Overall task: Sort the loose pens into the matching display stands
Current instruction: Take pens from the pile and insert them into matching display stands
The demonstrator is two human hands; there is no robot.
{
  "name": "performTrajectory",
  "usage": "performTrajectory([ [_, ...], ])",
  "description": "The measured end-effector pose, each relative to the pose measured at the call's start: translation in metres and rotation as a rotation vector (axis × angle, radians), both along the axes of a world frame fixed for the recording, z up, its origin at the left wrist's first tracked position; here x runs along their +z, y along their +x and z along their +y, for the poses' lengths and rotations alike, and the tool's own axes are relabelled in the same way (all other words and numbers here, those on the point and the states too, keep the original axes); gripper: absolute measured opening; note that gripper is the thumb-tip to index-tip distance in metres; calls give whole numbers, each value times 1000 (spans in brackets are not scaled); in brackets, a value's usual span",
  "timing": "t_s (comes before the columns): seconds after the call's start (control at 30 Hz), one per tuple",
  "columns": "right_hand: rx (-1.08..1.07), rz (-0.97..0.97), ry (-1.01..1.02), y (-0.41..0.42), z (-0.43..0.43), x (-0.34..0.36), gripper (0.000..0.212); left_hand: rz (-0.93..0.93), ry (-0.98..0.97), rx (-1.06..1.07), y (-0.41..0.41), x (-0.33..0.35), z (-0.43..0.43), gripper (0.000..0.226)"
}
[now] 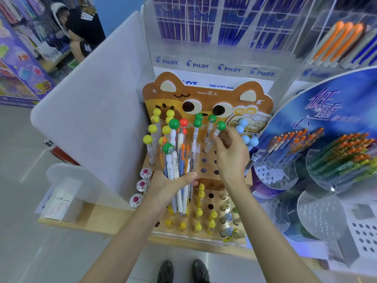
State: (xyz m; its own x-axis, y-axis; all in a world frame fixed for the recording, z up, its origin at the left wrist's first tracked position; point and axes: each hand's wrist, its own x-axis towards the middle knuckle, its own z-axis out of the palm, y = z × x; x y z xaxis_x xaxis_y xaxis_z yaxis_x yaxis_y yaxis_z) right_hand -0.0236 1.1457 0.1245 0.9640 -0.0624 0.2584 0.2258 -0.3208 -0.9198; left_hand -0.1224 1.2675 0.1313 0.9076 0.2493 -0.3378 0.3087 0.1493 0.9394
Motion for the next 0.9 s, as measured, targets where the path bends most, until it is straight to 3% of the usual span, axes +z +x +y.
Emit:
performTrajectory([
  [0.33,0,119,-177,11,12,-12,12,-72,-21,-91,-4,-3,3,7],
  [0.43,44,117,-191,3,8,-4,23,-53,-47,-145,-4,-4,5,3],
  [0.57,78,-23,-49,-26,-5,24,30,-6,-56,-311,-4,-1,7,9],
  [0.73,549,357,-94,-15,-15,44,24,66,-52,-453,-5,-2,2,12],
  [0.9,392,343,133,-18,-12,48,22,81,-87,-466,-8,-4,-2,15],
])
